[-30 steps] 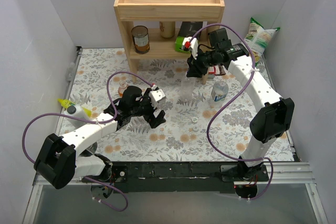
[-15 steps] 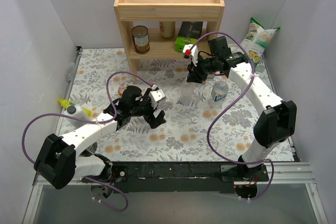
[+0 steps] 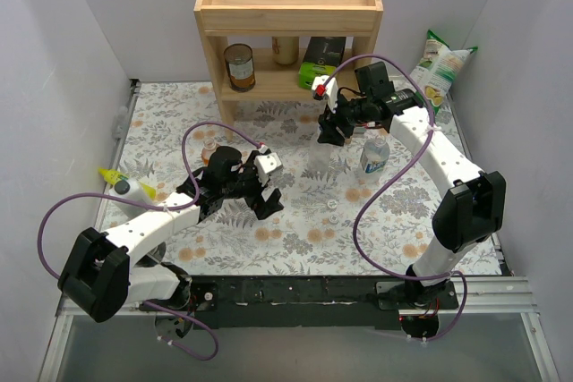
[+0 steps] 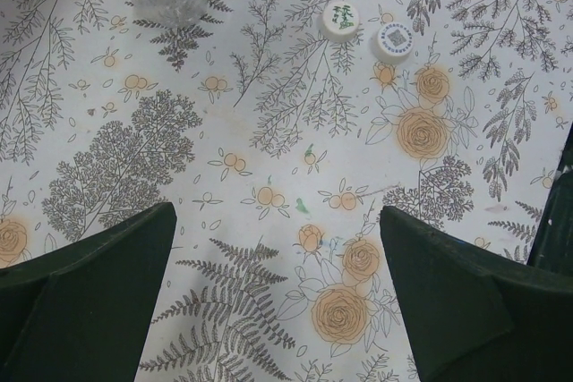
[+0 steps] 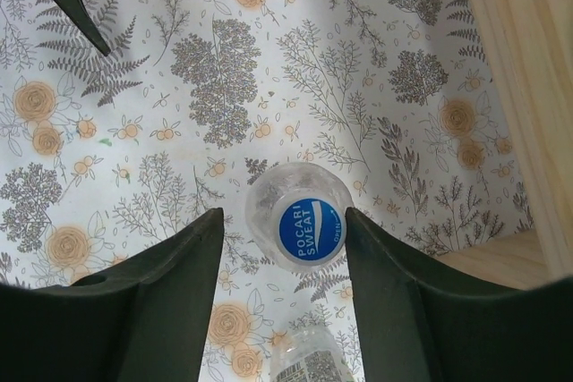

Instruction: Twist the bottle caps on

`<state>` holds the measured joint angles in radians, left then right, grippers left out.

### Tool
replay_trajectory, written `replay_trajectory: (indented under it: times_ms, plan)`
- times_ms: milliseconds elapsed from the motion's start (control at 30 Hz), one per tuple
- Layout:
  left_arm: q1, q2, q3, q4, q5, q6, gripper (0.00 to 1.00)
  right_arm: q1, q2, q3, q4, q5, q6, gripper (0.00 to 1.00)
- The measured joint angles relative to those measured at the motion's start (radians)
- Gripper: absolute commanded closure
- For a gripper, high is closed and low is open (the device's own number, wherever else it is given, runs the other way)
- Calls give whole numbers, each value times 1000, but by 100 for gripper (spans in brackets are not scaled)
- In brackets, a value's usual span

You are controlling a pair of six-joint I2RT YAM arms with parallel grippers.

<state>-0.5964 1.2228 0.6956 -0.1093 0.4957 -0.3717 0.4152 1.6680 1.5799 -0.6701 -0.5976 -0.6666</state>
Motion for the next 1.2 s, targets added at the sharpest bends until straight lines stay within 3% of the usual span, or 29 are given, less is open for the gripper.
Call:
replay_trajectory:
  times_ms: [267,533,700,900,1200]
  plan:
    - [3,0,0,4,10,1,2,0,0,0,17,0,11,28]
    - [5,2,0,13,13,1,2,0,0,3,37,41,25,11]
    - [7,2,0,13,13,5,2,-28,-69,-28,51,143,41,21]
    - [11,14,0,29,13,4,2,-200,-232,-74,17,167,61,24]
    - [12,57,9,31,20,0,2,-258,-210,-130,-14,225,85,34]
